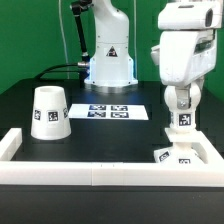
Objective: Assemble lamp
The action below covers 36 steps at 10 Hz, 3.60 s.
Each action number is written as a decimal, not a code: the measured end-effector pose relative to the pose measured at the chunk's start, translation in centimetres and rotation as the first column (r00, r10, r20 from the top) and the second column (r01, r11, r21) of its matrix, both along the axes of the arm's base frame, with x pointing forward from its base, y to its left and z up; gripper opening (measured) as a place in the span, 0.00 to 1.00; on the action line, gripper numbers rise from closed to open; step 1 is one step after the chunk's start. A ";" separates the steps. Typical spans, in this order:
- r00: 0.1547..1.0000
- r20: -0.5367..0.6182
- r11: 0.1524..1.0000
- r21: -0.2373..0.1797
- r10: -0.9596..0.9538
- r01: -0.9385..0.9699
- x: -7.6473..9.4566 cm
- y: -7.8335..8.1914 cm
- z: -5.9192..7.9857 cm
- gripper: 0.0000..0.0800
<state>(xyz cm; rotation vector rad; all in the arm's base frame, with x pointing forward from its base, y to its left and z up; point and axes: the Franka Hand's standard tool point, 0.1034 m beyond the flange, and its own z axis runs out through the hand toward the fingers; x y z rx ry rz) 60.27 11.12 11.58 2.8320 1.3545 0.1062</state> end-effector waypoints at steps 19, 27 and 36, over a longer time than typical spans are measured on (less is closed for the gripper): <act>0.044 -0.140 0.047 -0.022 -0.989 0.999 -0.6 1.5 -0.3 0.57; 0.555 -0.098 0.552 0.053 -0.826 0.832 -0.1 2.3 0.7 0.87; 0.990 -0.026 0.989 0.033 -0.140 0.141 -1.9 2.7 1.4 0.87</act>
Offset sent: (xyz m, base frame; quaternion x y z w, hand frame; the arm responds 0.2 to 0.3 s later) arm 0.0100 -0.0060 0.0021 0.0152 -0.0416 0.2680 0.9624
